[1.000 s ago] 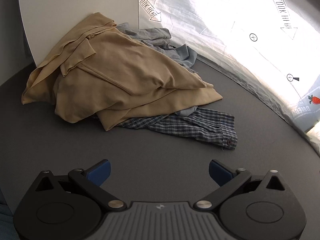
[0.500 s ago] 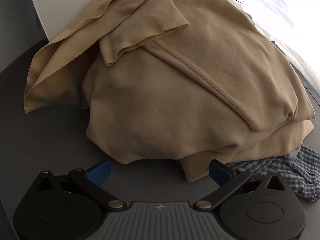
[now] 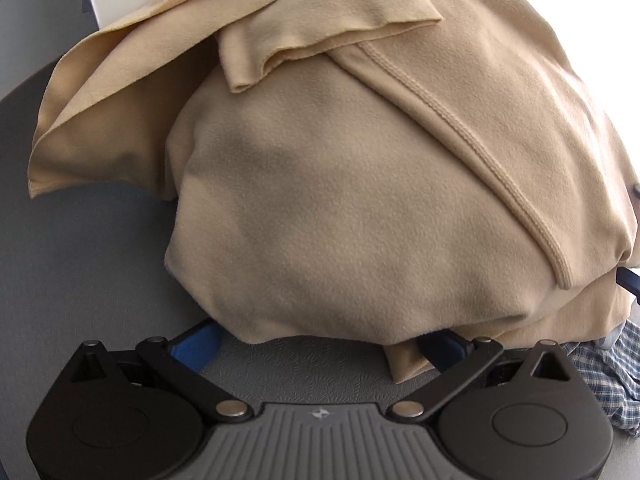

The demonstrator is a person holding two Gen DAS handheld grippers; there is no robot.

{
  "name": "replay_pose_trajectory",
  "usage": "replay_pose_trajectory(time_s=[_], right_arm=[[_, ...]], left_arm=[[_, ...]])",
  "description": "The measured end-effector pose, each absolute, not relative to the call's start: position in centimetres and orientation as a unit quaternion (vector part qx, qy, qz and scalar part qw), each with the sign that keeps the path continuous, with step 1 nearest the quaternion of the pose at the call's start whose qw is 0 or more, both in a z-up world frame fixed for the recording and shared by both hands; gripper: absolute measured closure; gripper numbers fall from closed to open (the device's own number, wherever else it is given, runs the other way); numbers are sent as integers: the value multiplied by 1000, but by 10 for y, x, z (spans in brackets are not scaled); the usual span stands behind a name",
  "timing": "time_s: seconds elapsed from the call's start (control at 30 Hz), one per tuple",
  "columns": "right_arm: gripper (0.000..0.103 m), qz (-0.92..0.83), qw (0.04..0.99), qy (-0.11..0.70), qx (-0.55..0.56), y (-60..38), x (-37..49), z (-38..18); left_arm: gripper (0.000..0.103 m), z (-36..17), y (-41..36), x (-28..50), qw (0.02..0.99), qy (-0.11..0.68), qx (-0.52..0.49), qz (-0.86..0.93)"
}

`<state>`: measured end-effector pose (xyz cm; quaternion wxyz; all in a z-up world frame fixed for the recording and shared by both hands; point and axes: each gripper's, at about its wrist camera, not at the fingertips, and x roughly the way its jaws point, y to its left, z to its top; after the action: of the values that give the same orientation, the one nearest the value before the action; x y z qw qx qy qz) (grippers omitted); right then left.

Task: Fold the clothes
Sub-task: 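Pull the beige shirt off the pile with the right gripper onto open table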

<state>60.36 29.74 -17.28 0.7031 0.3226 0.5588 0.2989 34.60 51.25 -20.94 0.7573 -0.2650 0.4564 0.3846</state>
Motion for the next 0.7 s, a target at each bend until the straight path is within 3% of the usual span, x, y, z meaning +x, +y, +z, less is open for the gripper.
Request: replay_pose_trajectory(time_s=[0.07, 0.1, 0.33, 0.5, 0.7], right_arm=[[71, 299, 708, 557, 313, 301, 603, -172], [96, 300, 711, 556, 309, 302, 603, -172], [97, 347, 778, 453, 262, 265, 565, -116], [98, 366, 831, 364, 208, 206, 511, -59], [98, 259, 912, 288, 138, 70, 463, -24]], left_arm=[[0, -209, 509, 344, 762, 451, -260, 386], [0, -208, 510, 343, 763, 452, -261, 381], [0, -184, 507, 319, 742, 442, -370, 341], [0, -135, 455, 306, 798, 406, -306, 323], [0, -99, 382, 292, 835, 391, -267, 281]])
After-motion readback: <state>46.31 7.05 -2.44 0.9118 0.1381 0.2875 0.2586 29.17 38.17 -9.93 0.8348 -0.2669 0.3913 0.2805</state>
